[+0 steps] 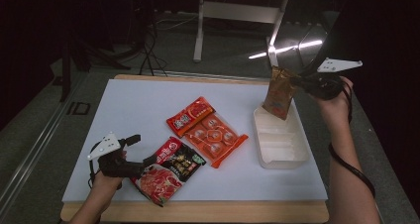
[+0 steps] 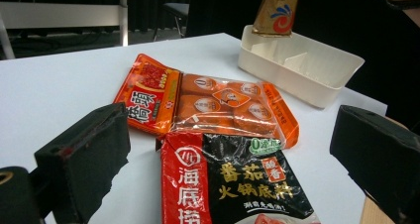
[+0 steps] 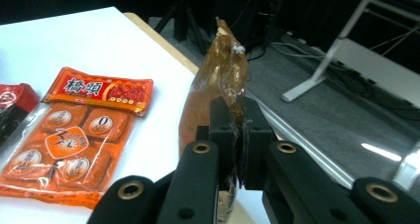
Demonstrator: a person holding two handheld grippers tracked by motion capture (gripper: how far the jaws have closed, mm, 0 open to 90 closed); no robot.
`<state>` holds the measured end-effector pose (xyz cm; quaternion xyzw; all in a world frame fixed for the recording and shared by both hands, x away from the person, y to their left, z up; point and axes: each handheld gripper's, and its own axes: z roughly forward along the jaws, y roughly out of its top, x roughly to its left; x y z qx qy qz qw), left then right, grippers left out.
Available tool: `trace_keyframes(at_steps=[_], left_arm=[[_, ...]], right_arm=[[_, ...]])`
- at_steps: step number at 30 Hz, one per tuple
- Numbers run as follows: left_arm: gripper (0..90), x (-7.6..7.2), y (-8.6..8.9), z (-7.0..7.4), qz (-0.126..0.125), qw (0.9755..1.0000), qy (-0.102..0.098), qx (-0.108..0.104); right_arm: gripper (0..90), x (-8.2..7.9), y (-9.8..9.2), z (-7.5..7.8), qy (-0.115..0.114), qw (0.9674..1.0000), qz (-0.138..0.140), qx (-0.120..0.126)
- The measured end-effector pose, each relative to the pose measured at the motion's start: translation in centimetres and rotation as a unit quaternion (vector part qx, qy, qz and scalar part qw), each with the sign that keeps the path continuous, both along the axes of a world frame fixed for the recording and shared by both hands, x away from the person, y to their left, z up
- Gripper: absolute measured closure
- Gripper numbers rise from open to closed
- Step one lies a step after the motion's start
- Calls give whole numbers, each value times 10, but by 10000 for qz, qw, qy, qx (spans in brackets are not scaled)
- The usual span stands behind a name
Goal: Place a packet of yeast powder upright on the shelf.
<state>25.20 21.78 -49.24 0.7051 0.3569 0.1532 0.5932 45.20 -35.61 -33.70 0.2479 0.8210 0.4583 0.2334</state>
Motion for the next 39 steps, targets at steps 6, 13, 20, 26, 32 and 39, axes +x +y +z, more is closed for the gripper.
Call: trace_keyframes(at_steps=[6,13,20,26,32,39], left_arm=[[28,0,0,-2,9,10000,53,-12],[28,0,1,-4,14,10000,72,1],[28,1,1,-6,28,10000,96,-6],[28,1,1,-7,28,9999,105,-29],[28,1,1,-7,41,9999,112,-57],[27,2,2,-7,49,9999,106,-61]], right_arm=[[869,15,3,-8,-51,9995,122,-272],[869,25,10,-21,-39,9993,273,-237],[871,26,14,-35,75,9985,535,117],[870,27,16,-41,240,9961,748,392],[869,26,26,-46,318,9943,967,331],[870,29,38,-51,347,9936,1048,252]])
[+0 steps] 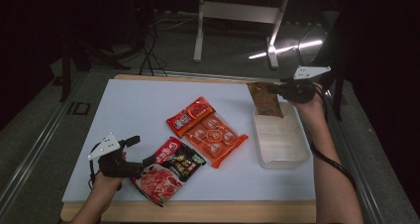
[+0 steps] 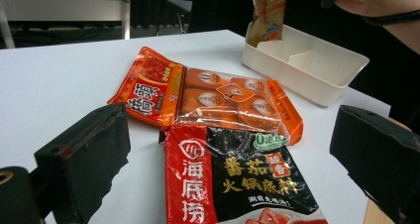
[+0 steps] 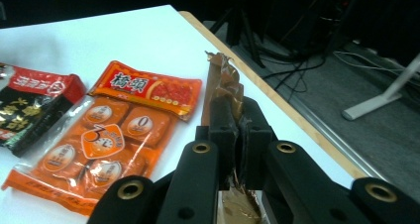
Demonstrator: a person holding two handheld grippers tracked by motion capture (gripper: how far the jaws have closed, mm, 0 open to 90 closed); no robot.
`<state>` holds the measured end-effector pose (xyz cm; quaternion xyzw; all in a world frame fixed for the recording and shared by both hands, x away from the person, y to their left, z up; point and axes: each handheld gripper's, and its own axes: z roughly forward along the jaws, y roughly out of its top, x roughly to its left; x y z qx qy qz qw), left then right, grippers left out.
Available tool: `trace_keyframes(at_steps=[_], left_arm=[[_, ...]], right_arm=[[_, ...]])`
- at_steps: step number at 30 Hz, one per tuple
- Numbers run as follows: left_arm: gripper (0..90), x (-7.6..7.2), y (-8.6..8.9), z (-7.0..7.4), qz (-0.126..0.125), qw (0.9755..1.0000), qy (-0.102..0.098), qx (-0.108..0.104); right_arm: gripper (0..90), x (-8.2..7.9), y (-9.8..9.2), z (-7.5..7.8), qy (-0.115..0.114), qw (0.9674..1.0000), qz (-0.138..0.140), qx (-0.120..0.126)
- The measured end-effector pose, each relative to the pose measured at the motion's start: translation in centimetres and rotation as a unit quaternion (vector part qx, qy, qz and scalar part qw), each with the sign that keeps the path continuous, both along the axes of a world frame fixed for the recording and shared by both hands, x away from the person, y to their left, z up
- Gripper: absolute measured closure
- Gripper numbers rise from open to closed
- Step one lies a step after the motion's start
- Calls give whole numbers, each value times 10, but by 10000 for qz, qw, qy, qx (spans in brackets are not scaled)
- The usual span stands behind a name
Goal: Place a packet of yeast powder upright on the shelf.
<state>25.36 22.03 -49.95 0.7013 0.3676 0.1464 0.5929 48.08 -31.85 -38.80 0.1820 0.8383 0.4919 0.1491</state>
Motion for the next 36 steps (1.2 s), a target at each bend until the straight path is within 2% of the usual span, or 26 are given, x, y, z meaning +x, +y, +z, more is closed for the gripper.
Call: trace_keyframes(at_steps=[6,9,17,19,25,26,29,31,33,36], left_arm=[[28,0,-1,-1,-1,10000,15,-14],[28,0,-1,-1,2,10000,21,-27],[28,1,-1,-2,7,10000,19,8],[28,1,-1,-2,10,10000,20,25],[28,1,-1,-2,31,10000,34,-7],[28,1,-1,-2,32,10000,35,-2],[28,2,-1,-3,24,10000,24,17],[28,2,-1,-3,27,10000,29,37],[28,2,0,-3,28,10000,25,25],[28,2,-1,-3,29,10000,24,12]], right_arm=[[867,3,11,-7,140,9998,146,21],[867,3,11,-11,43,10000,-30,-74],[867,0,-22,-19,96,9984,-541,110],[866,-1,-26,-21,119,9981,-582,162],[857,-5,-49,-33,245,9944,-995,256],[849,-6,-51,-33,230,9935,-1102,192],[790,-8,-56,-30,264,9900,-1385,78],[758,-9,-58,-26,397,9880,-1477,222],[717,-13,-57,-20,240,9884,-1483,206],[690,-19,-57,-7,37,9885,-1468,360]])
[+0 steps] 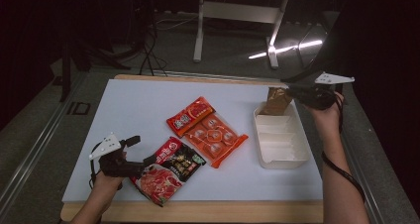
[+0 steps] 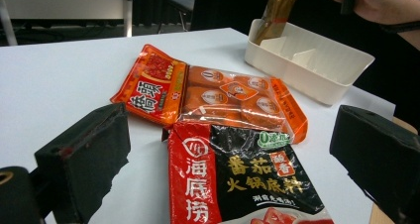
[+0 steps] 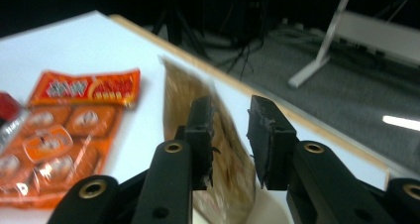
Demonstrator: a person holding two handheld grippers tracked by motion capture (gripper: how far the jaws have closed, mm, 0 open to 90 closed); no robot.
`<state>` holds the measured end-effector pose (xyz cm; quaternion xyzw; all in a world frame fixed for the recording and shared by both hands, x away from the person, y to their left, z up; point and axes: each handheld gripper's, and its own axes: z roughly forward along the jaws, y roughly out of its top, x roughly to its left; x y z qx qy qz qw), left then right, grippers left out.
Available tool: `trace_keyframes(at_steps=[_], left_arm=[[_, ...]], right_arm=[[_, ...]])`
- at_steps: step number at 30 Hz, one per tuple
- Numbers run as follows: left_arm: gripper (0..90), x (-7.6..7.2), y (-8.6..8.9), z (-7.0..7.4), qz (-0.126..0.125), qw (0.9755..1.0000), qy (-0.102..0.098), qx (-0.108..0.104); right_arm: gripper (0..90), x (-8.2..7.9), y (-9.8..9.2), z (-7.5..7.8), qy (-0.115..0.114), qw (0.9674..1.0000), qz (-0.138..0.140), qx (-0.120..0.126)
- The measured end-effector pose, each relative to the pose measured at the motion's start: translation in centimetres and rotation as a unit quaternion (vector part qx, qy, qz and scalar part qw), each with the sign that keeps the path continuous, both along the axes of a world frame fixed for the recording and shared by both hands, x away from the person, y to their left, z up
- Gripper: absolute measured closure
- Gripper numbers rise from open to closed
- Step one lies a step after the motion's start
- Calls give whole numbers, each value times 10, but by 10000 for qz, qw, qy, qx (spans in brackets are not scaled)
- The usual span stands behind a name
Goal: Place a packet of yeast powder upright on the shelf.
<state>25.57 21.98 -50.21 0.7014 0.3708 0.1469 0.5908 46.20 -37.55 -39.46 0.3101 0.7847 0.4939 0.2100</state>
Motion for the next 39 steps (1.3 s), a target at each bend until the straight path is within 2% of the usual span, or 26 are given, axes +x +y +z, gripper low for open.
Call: trace_keyframes(at_steps=[4,6,9,11,12,15,18,20,21,25,27,30,35,36,39], left_arm=[[29,0,0,0,-15,10000,-24,55],[29,-1,0,0,-27,10000,-36,64],[29,-1,0,1,-35,9999,-73,109],[29,-1,-1,2,-57,9997,-100,224],[29,-1,-1,2,-57,9997,-100,224],[29,-3,-4,4,-159,9989,-151,418],[29,-4,-8,6,-283,9984,-237,420],[40,-4,-9,8,-320,9985,-218,390],[42,-4,-9,9,-339,9985,-196,381],[42,-5,-9,12,-412,9988,-75,246],[42,-6,-8,13,-413,9989,10,221],[42,-4,-7,17,-433,9986,141,274],[42,0,-6,19,-475,9977,232,419],[43,0,-6,19,-475,9977,232,419],[58,5,-5,18,-542,9969,326,468]], right_arm=[[679,-11,6,17,-201,9998,-5,8],[643,-17,11,24,-162,9999,-38,32],[517,-28,21,31,-27,9997,-191,179],[455,-36,28,33,-30,9996,-187,204],[455,-36,28,33,-30,9996,-187,204],[306,-55,41,33,67,9993,-236,279],[216,-73,52,30,84,9990,-244,355],[159,-85,61,28,136,9989,-230,383],[128,-90,66,27,92,9991,-217,357],[105,-109,76,25,74,9985,-12,550],[105,-120,82,25,19,9984,58,567],[105,-133,87,25,-35,9977,87,666],[135,-156,97,22,-185,9972,319,655],[135,-156,97,22,-185,9972,319,655],[135,-171,103,15,-64,9970,434,645]])
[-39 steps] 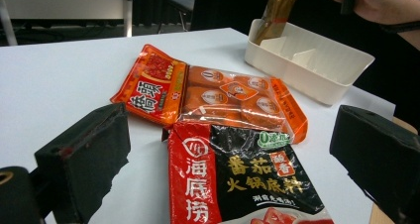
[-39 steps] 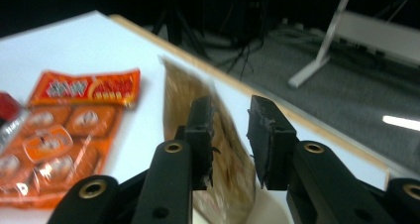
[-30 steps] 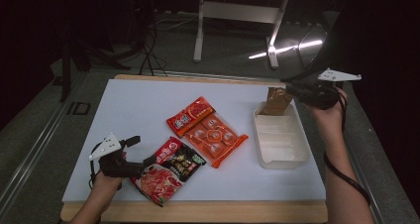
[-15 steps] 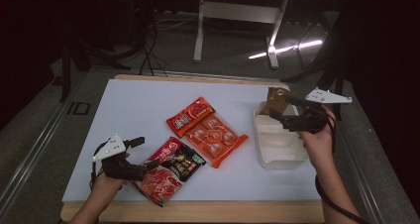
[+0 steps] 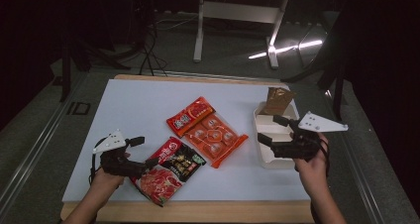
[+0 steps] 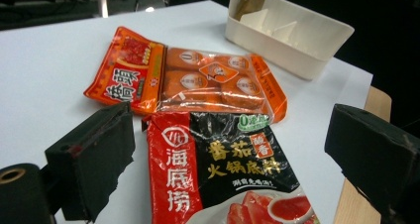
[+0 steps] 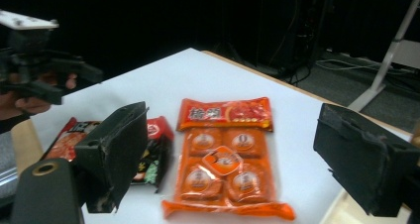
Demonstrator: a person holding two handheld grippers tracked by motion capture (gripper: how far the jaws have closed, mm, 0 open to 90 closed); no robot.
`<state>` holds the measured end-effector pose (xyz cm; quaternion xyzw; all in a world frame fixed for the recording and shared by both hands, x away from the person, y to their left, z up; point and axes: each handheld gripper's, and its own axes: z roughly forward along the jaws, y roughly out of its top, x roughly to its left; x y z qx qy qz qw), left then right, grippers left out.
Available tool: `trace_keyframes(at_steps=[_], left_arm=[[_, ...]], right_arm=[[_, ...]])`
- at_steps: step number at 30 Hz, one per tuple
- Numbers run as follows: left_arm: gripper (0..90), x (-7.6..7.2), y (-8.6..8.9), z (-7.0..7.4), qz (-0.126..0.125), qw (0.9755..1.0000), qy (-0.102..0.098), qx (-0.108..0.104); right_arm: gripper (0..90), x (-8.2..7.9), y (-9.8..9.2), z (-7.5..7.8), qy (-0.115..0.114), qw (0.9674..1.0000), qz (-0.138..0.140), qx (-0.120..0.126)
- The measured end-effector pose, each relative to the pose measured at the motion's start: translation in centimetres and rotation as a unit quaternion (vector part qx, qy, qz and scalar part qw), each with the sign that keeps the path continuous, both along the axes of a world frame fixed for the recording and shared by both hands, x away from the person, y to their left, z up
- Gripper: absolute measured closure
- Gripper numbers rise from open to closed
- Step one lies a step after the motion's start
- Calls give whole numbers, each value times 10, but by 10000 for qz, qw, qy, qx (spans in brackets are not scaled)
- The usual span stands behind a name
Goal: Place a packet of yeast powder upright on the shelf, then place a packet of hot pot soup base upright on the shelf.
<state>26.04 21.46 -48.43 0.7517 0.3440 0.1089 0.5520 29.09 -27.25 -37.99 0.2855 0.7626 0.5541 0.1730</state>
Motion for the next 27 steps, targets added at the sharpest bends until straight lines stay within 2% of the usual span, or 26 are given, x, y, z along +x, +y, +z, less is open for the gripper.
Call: trace_keyframes(at_steps=[1,3,6,10,11,12,13,14,15,16,17,18,19,20,21,23,25,27], left_arm=[[58,1,1,-1,-57,10000,34,-5],[59,4,5,-4,-129,9998,131,4],[149,5,11,-7,-169,9997,147,107],[174,5,19,-11,-146,9991,141,368],[250,4,24,-12,-114,9990,73,437],[332,4,26,-12,-101,9989,106,438],[349,4,30,-14,-87,9988,146,457],[414,4,32,-15,-77,9985,132,519],[483,3,35,-16,-17,9976,144,682],[487,3,36,-17,16,9969,174,766],[528,2,38,-19,10,9962,205,851],[581,1,39,-21,36,9953,225,944],[594,1,40,-23,73,9940,282,1051],[657,2,41,-26,65,9927,349,1152],[697,2,42,-29,100,9905,378,1322],[787,4,41,-34,78,9869,511,1527],[863,6,40,-39,83,9817,657,1787],[896,8,39,-43,84,9786,794,1897]], right_arm=[[134,-4,1,-3,-23,10000,20,23],[133,-12,4,-8,-60,9999,-8,-81],[132,-19,7,-15,-37,9999,20,-101],[132,-23,9,-19,29,9999,94,-24],[133,-24,9,-19,52,9999,106,-6],[134,-25,9,-19,38,9999,116,39],[134,-26,9,-20,40,9999,148,63],[133,-29,9,-20,45,9998,184,96],[134,-30,10,-20,35,9998,186,91],[133,-33,10,-19,1,9998,185,85],[133,-35,10,-19,-31,9999,139,85],[133,-37,10,-18,-88,9999,70,88],[133,-38,10,-17,-97,9999,75,96],[131,-40,10,-17,-101,9999,67,109],[132,-41,9,-17,-123,9998,45,146],[133,-44,8,-17,-198,9995,113,227],[136,-46,8,-17,-261,9993,157,208],[137,-49,10,-19,-306,9992,195,181]])
